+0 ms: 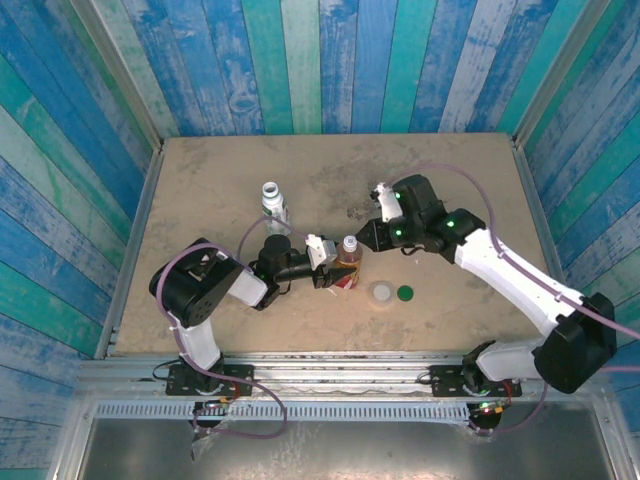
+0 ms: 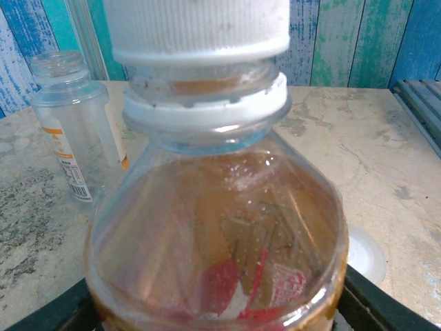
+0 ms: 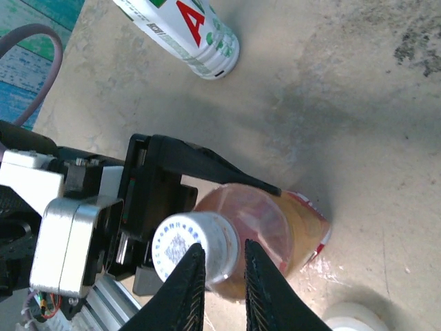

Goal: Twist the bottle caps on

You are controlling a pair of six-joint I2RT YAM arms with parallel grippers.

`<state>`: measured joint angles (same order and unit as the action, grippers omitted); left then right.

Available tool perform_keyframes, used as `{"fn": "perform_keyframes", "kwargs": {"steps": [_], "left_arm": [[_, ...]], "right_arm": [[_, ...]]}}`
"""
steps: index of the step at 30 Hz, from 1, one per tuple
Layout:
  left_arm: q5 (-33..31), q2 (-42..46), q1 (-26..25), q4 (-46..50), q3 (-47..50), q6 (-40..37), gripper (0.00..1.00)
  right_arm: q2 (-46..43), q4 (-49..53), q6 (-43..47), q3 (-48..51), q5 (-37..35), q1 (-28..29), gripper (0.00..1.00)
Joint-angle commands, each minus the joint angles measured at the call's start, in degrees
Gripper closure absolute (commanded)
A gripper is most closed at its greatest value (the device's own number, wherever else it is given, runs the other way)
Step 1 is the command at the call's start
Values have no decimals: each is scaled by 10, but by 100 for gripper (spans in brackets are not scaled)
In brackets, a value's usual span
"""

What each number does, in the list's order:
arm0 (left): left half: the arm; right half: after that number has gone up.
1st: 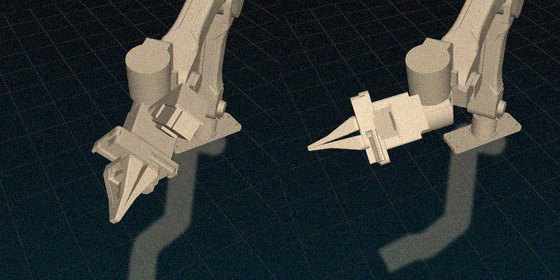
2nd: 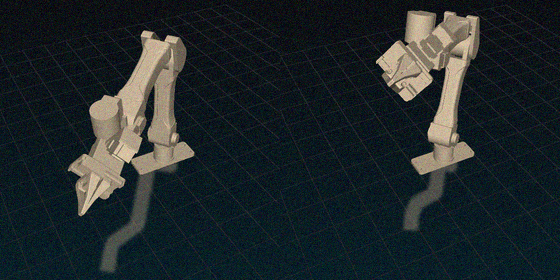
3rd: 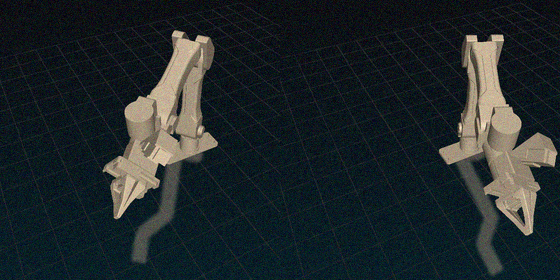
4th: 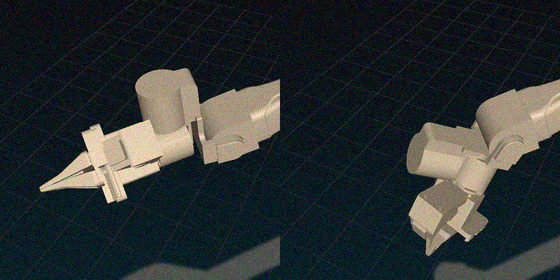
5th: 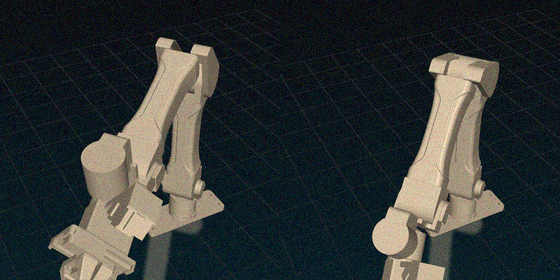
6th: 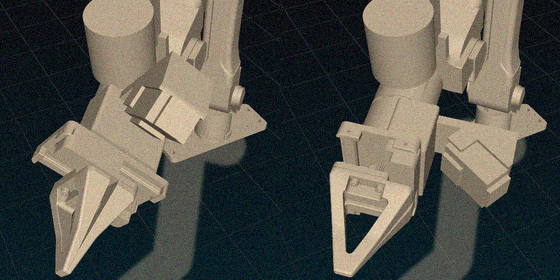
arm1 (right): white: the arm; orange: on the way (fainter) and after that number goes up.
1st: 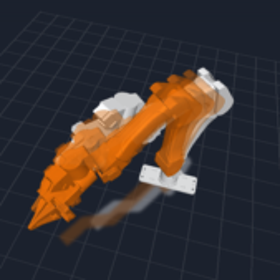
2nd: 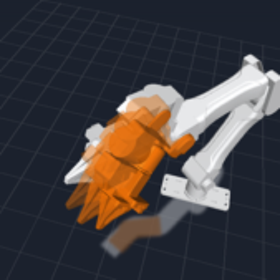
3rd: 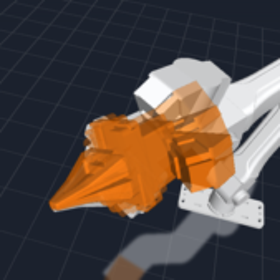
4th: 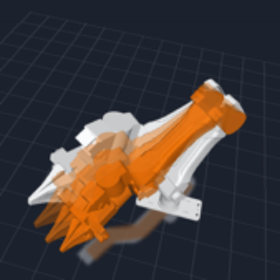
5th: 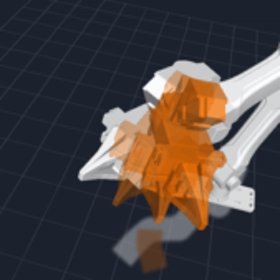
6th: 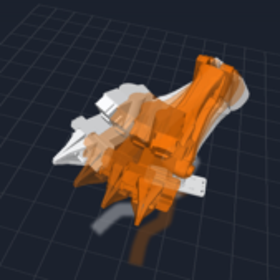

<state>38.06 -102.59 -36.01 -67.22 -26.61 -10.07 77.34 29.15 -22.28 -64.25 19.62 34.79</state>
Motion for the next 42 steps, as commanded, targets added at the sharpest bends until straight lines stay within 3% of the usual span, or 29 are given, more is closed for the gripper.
{"fn": "perform_keyframes", "kwargs": {"steps": [1, 4, 11, 23, 25, 28, 31, 37, 42], "left_arm": [[-12, 3, 0, 61, 6, -1, 37], [-12, 3, 0, 60, 7, -1, 37], [-12, 2, 0, 59, 6, -1, 37], [-12, 0, 0, 55, 7, -2, 37], [-12, 1, 0, 56, 7, -2, 37], [-9, 6, 0, 65, 7, -15, 37], [-1, 18, 0, 65, 14, -27, 37], [32, 45, 0, 96, 19, -60, 38], [72, 62, 0, 117, 25, -60, 38]], "right_arm": [[21, -2, 21, -20, 40, -1, 80], [28, -5, 21, -18, 51, -1, 80], [3, -24, 1, 31, 86, -1, 92], [-68, -43, -12, 90, 115, 3, 89], [-76, -35, 12, 83, 105, 3, 82], [-82, 16, 104, 55, 93, 3, 46], [-91, 86, 231, 17, 70, 3, 29], [-127, 181, 516, -5, -12, 43, 21], [-78, 271, 626, -82, -4, 55, 22]]}}
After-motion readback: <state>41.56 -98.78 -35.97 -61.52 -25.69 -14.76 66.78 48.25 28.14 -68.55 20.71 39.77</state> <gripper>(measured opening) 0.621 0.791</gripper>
